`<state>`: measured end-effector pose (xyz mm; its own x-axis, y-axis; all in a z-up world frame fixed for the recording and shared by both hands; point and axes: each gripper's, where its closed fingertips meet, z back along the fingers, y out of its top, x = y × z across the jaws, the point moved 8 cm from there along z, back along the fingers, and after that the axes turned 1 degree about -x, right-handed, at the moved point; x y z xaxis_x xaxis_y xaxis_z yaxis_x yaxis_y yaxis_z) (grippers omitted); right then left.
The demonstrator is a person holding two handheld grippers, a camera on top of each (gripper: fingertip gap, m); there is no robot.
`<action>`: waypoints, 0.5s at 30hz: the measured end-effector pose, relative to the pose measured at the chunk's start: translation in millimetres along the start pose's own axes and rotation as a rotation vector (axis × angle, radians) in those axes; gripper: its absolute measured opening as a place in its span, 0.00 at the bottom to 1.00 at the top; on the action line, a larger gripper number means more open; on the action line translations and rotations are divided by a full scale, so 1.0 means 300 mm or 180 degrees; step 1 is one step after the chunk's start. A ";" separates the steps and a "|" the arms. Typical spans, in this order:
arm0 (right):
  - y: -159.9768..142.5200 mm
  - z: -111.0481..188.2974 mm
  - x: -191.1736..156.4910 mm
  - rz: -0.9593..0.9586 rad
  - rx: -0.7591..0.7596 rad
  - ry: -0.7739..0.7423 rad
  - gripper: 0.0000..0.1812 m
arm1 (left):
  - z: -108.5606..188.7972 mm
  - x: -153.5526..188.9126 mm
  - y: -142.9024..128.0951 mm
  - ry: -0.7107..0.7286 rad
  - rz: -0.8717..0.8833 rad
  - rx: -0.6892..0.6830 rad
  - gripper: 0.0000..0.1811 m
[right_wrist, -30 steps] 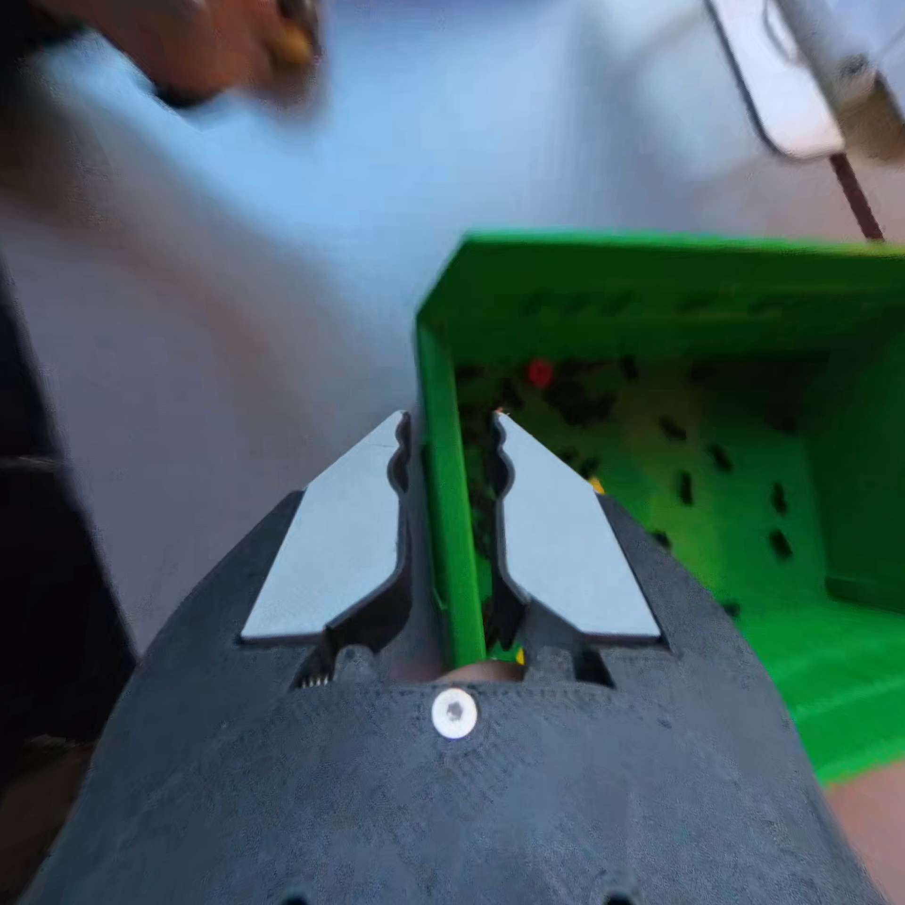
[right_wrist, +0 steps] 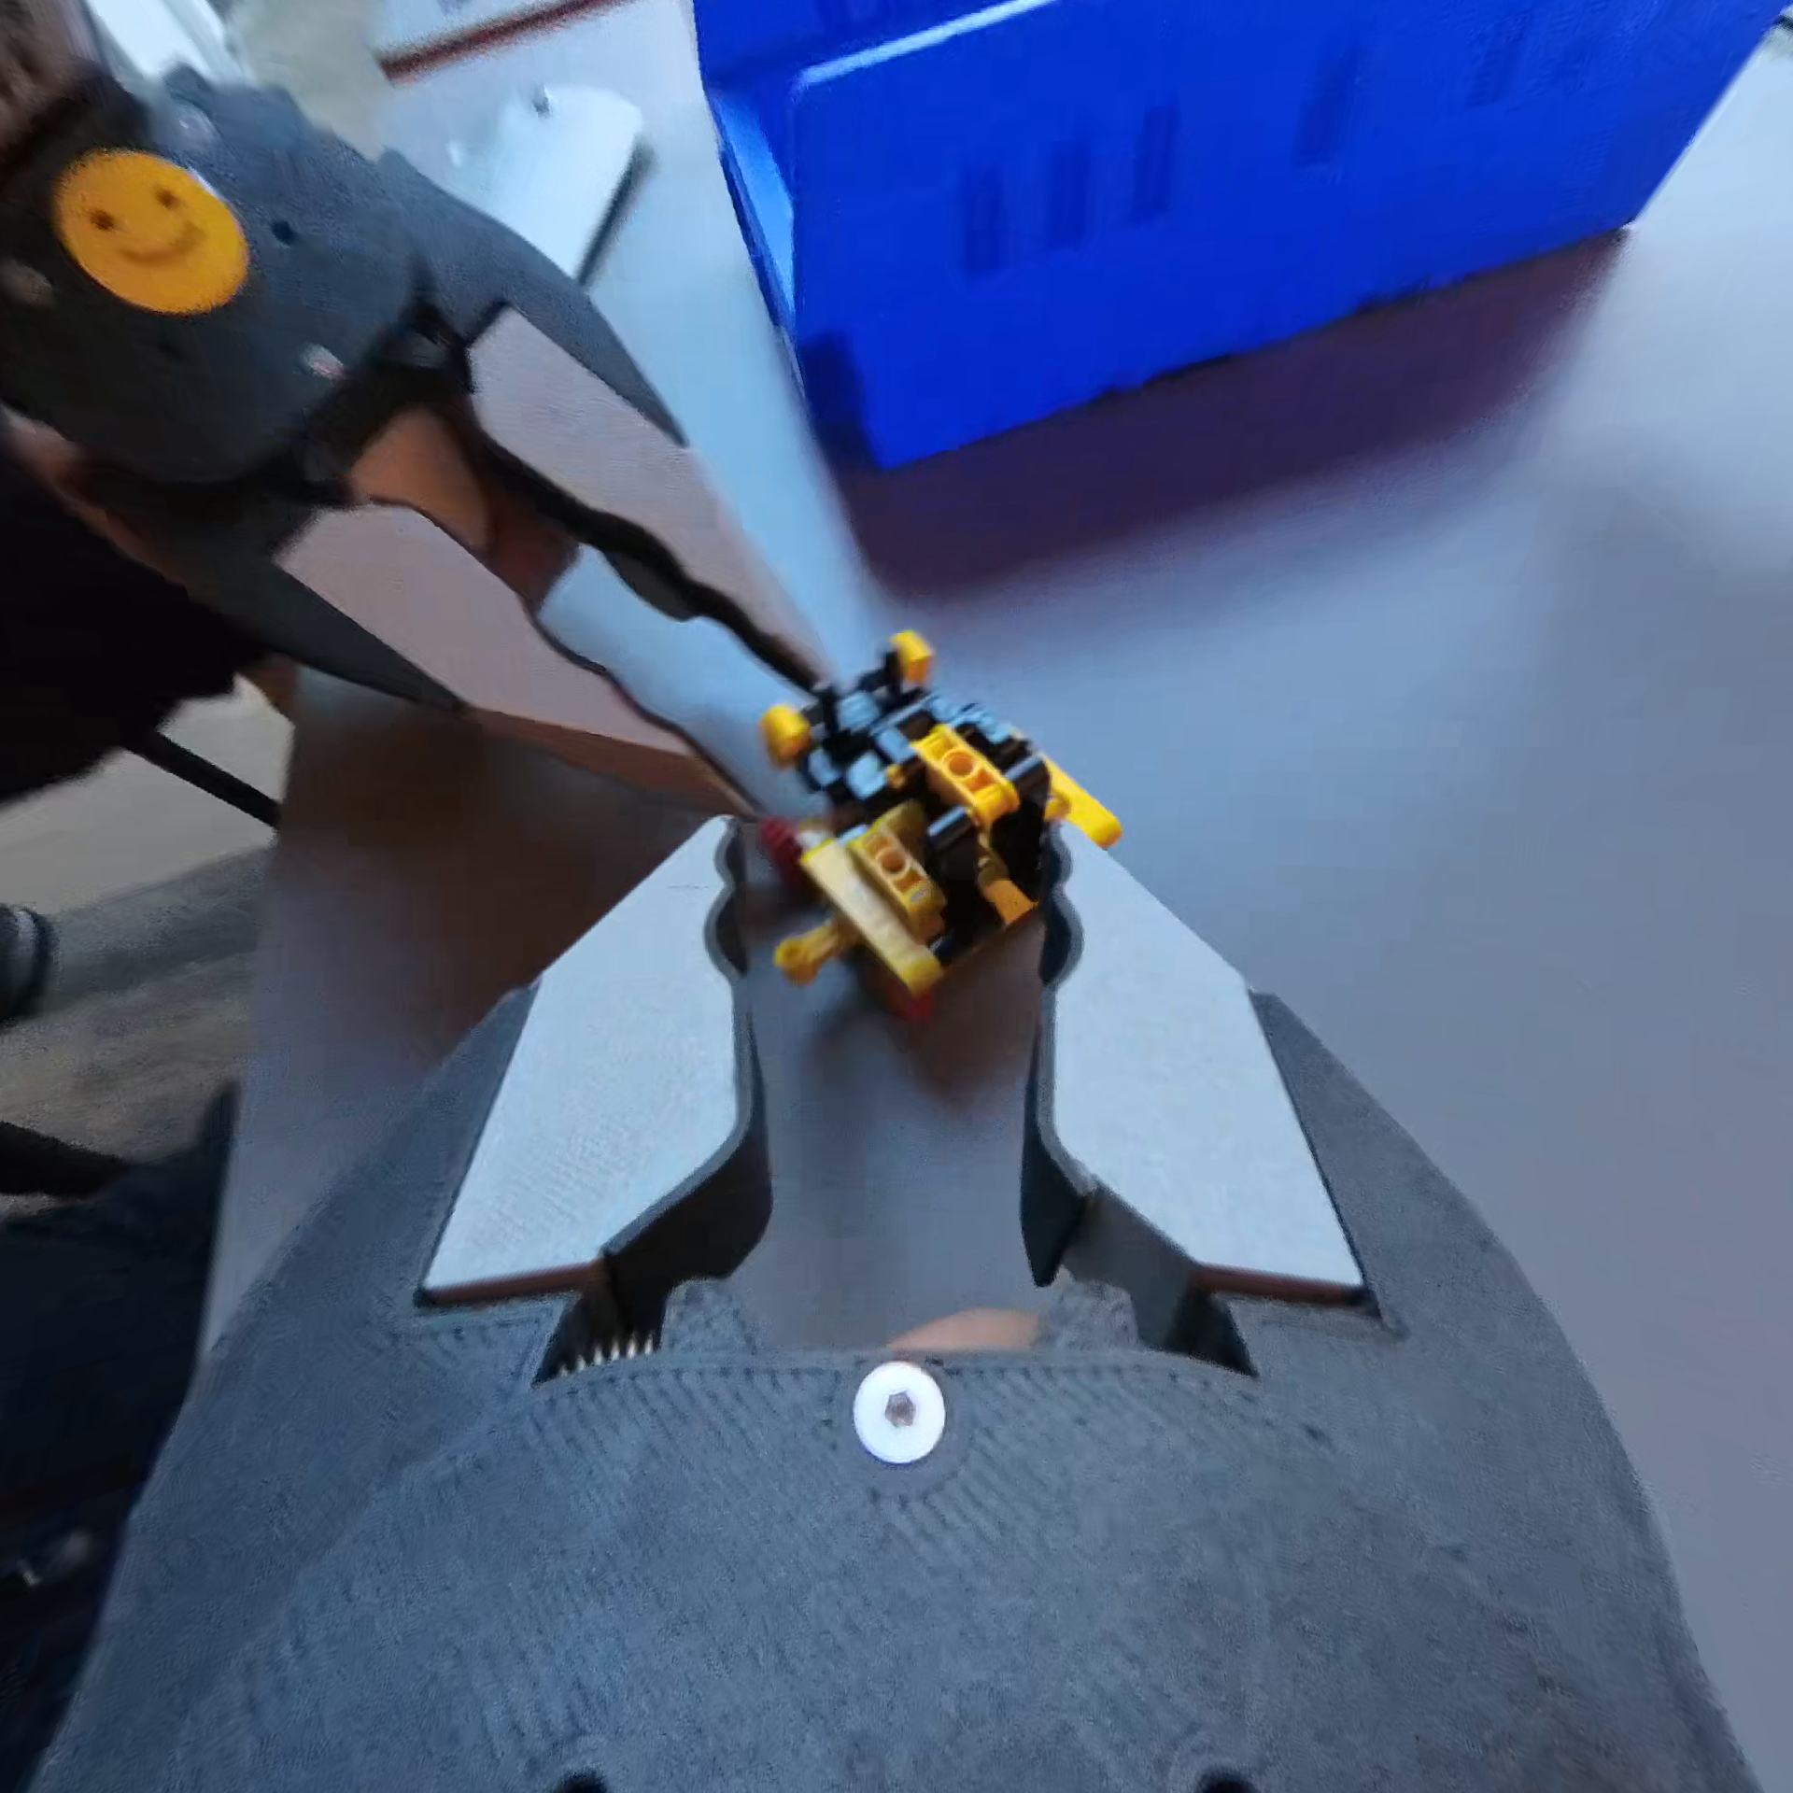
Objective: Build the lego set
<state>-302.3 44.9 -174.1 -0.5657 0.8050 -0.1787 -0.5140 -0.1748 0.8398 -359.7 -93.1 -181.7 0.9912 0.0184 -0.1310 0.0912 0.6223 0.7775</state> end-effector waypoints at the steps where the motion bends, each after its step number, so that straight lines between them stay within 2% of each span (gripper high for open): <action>1: -0.011 0.022 0.013 0.0127 -0.0063 -0.0061 0.26 | -0.003 0.031 0.012 -0.0210 -0.0035 0.0049 0.16; 3: -0.042 0.061 0.029 0.0372 -0.0111 -0.0154 0.23 | -0.010 0.078 0.033 -0.0583 -0.0116 0.0225 0.13; 5: -0.065 0.091 0.027 0.0523 -0.0098 -0.0161 0.30 | -0.036 0.065 0.047 -0.0564 -0.0193 0.0178 0.15; 7: -0.079 0.116 0.014 0.0701 -0.0155 -0.0079 0.29 | -0.065 0.042 0.061 -0.0577 -0.0296 0.0027 0.22; 10: -0.111 0.148 0.035 0.1008 -0.0260 -0.0237 0.27 | -0.096 0.031 0.099 -0.0850 -0.0371 0.0059 0.33; 14: -0.151 0.204 0.080 0.0932 -0.0350 -0.0226 0.28 | -0.147 0.089 0.122 -0.1360 -0.0401 0.0170 0.28; 15: -0.164 0.218 0.092 0.0916 -0.0370 -0.0223 0.28 | -0.160 0.106 0.118 -0.1407 -0.0471 0.0044 0.26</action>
<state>-250.3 112.7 -186.7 -0.6549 0.7495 0.0969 -0.4117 -0.4614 0.7859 -329.5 -33.0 -188.0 0.9130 -0.4067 0.0312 0.2329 0.5826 0.7787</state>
